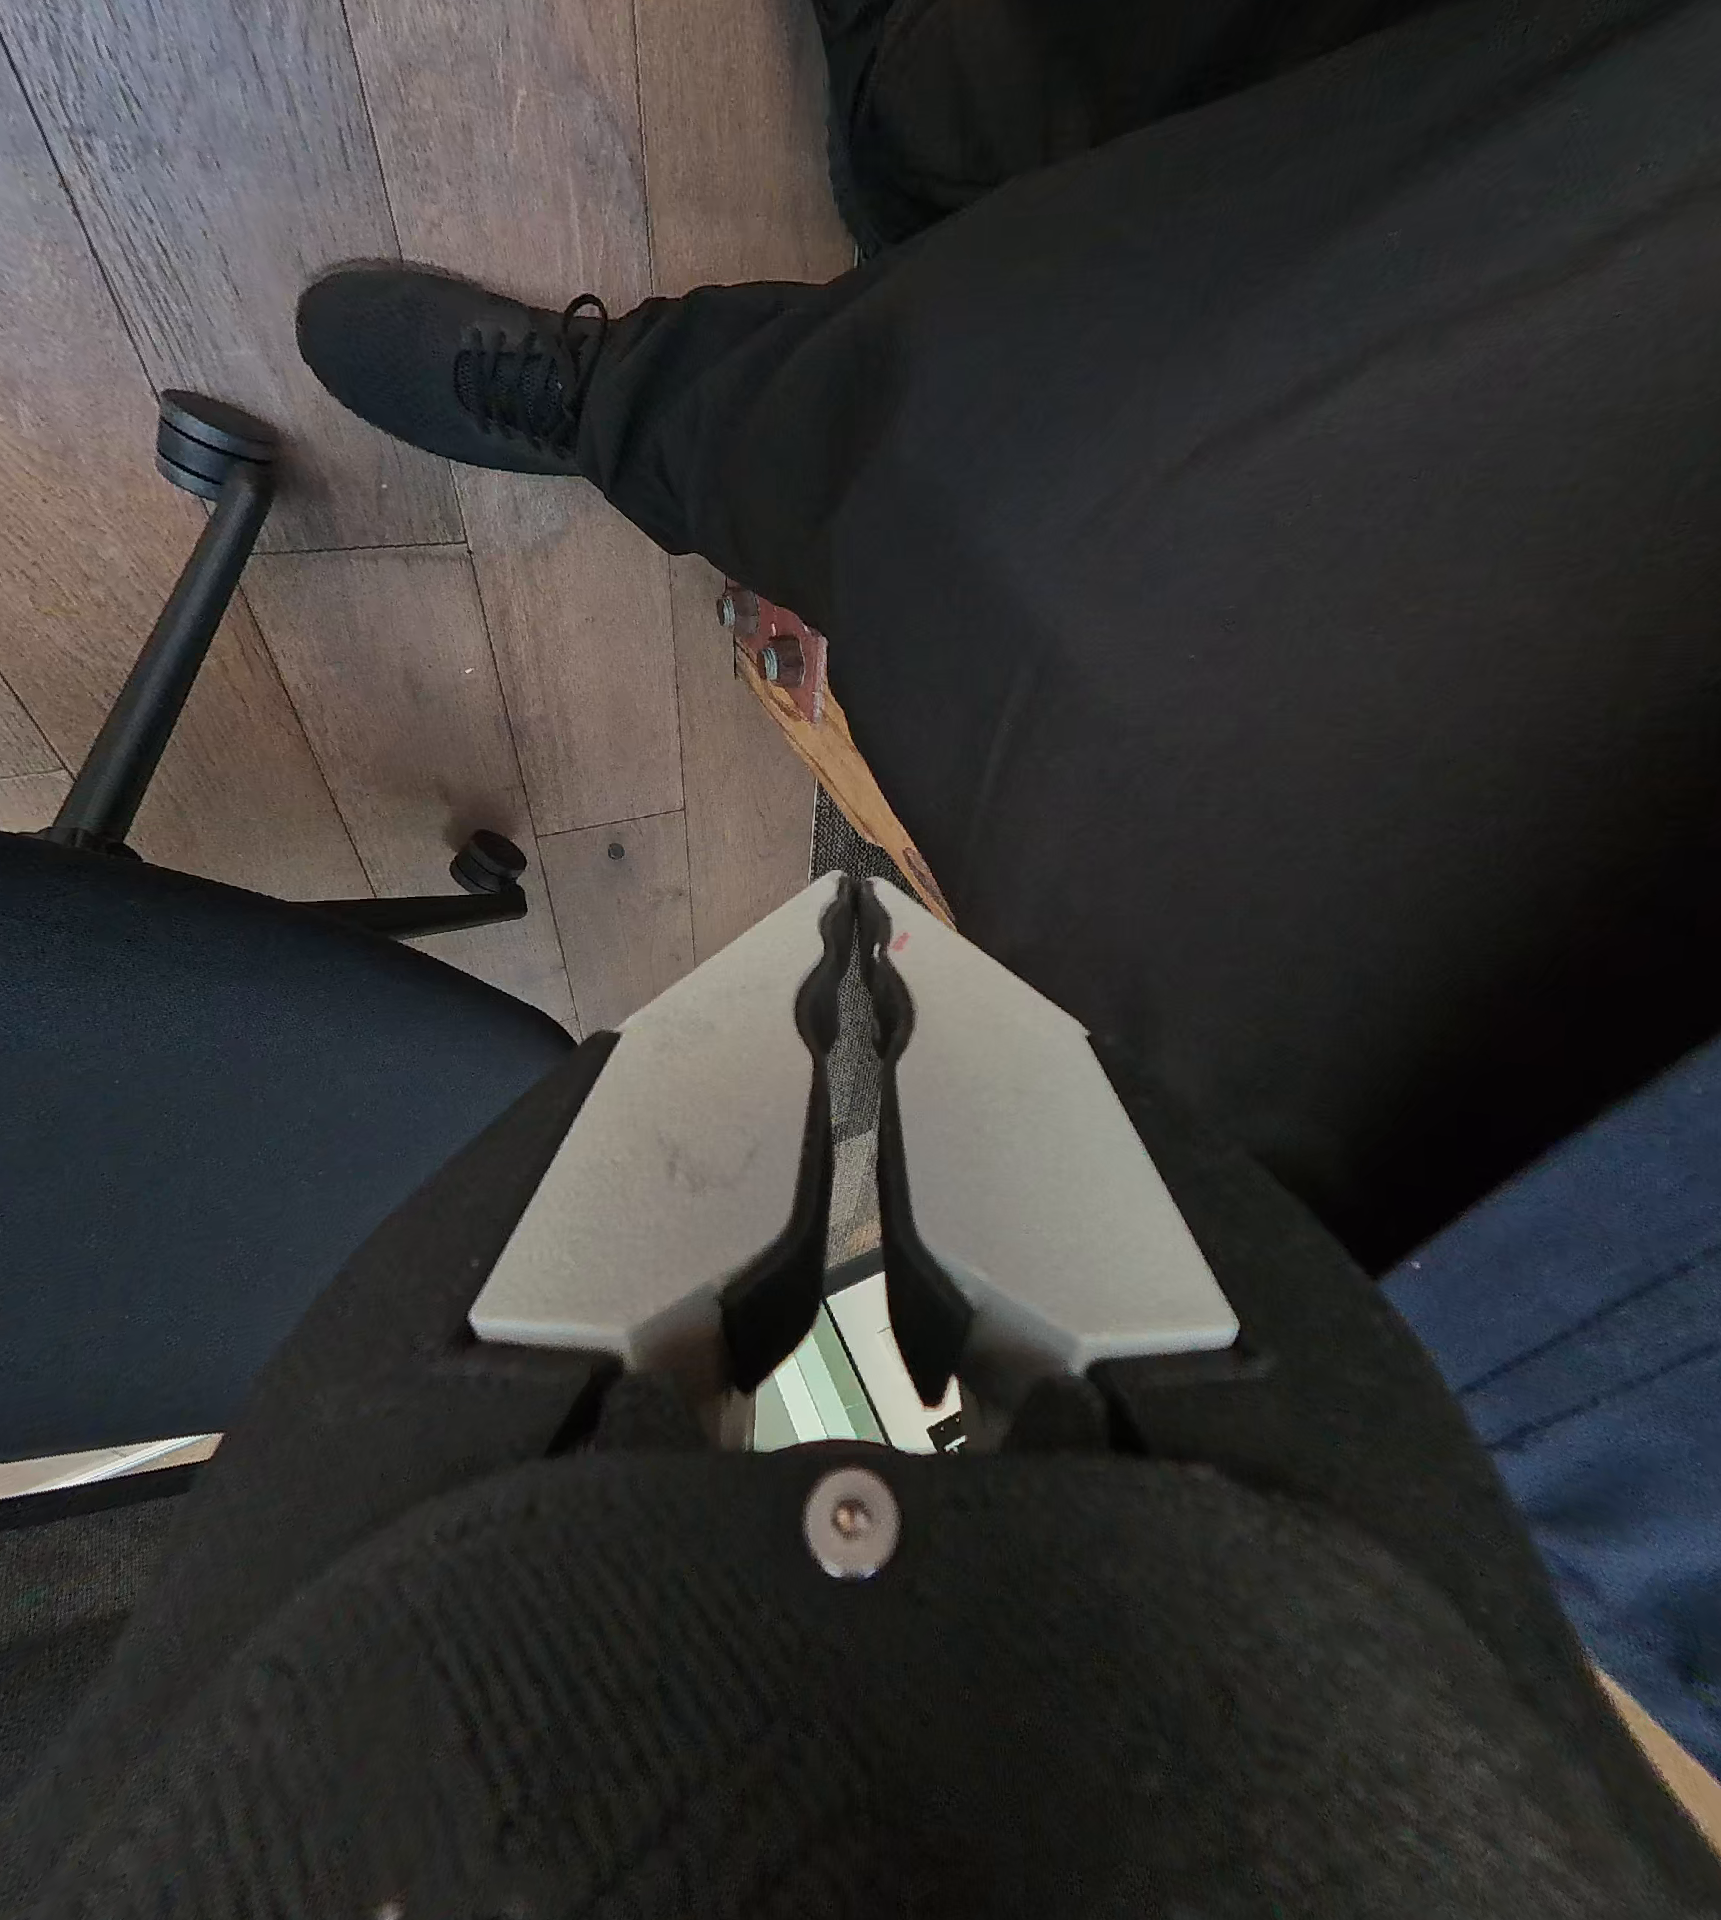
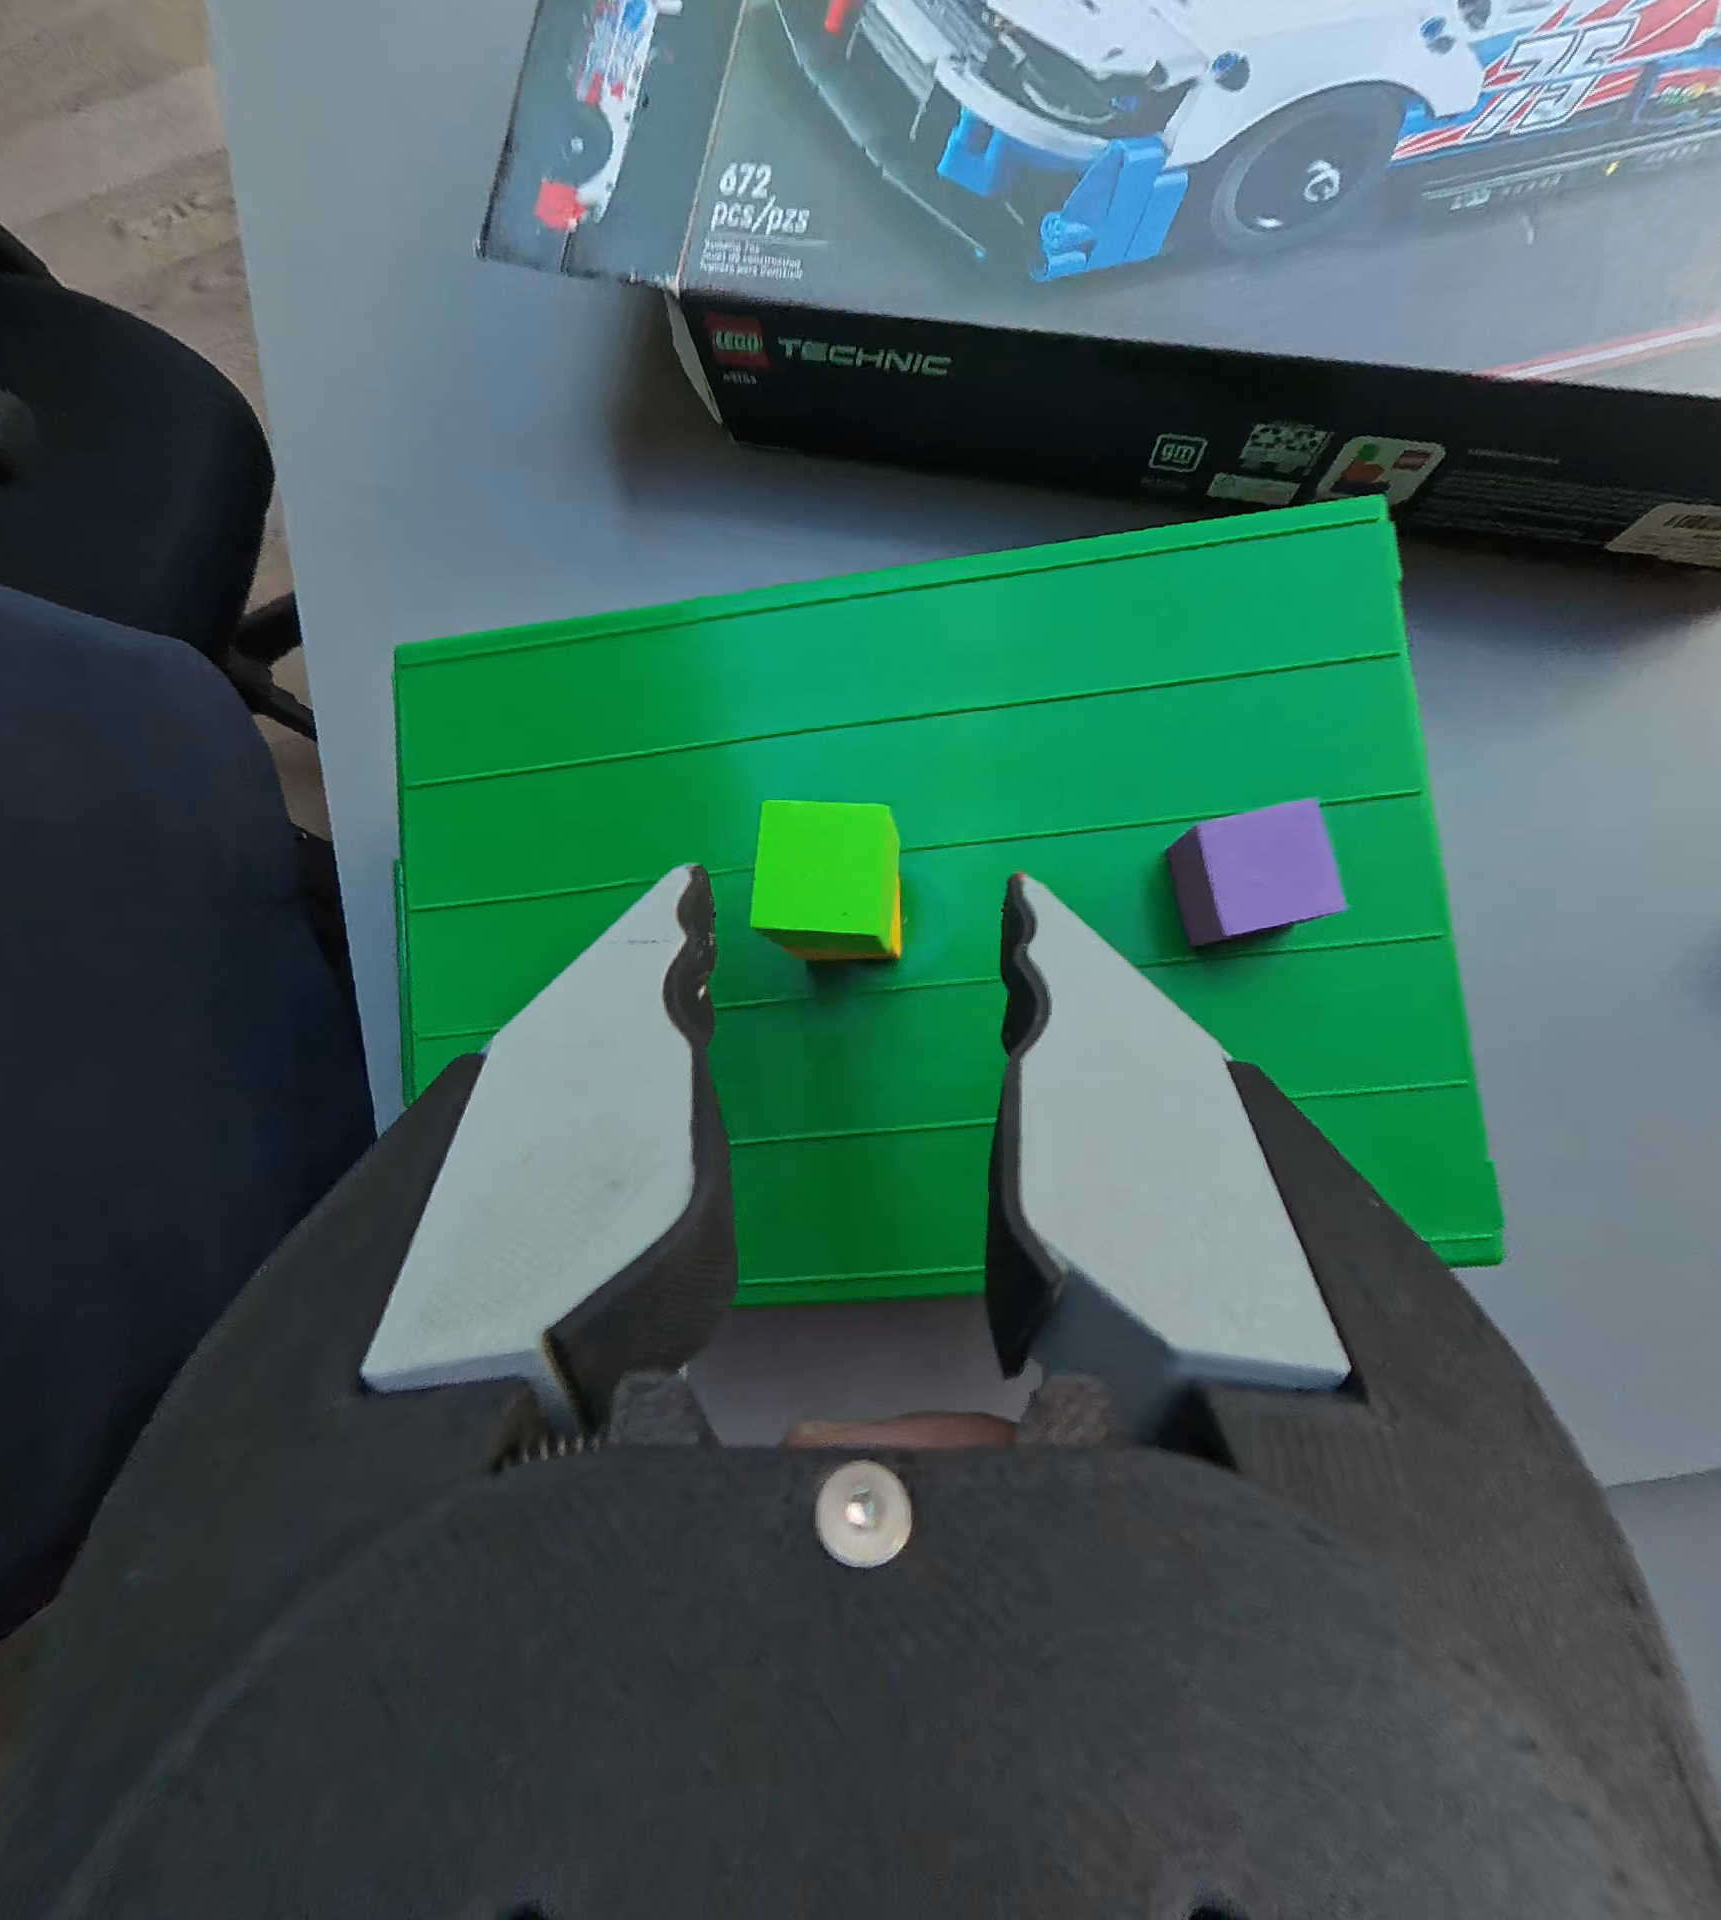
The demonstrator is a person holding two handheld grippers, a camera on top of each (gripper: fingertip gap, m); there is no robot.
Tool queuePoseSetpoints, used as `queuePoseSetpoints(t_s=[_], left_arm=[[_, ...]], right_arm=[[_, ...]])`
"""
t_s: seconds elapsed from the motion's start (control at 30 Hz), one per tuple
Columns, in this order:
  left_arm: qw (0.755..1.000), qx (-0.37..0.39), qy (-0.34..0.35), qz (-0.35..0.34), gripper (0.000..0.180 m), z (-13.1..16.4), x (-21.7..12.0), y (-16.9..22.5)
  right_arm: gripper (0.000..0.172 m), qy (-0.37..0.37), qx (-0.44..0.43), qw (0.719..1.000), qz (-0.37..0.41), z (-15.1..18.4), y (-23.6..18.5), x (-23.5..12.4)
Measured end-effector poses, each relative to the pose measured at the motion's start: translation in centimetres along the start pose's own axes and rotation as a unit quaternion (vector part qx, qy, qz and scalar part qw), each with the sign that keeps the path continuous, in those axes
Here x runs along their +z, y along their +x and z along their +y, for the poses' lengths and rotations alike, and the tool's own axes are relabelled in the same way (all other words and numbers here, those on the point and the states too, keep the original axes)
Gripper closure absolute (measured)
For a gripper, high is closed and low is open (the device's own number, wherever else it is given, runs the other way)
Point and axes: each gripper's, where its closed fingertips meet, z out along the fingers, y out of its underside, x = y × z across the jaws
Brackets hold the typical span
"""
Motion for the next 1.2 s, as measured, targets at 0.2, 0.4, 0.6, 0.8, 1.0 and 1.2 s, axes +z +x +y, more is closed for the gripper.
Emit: queuePoseSetpoints(t_s=[0.2,0.4,0.6,0.8,1.0,1.2], left_arm=[[1.0,-0.005,0.001,-0.001,0.18,0.3,-0.1,0.0],[1.0,-0.007,-0.001,-0.003,0.18,0.6,-0.2,0.0],[1.0,-0.008,0.004,-0.005,0.18,0.5,-0.5,-0.2],[1.0,-0.009,0.003,-0.004,0.18,0.7,-0.5,-0.3],[1.0,-0.004,-0.005,0.001,0.18,0.8,-0.1,-0.4],[1.0,0.01,-0.005,-0.001,0.18,-0.1,-0.6,-0.9]], right_arm=[[0.128,0.04,0.055,0.997,0.041,-0.9,5.0,-0.7],[0.124,-0.029,0.033,0.996,0.075,0.9,8.0,2.2],[0.145,-0.059,0.011,0.996,0.071,1.3,8.1,3.3],[0.145,-0.03,0.018,0.997,0.065,-0.8,6.1,0.1],[0.145,-0.012,0.001,0.998,0.059,-2.4,2.2,-2.6],[0.144,-0.044,-0.015,0.998,0.04,-1.4,-0.6,-1.0]])
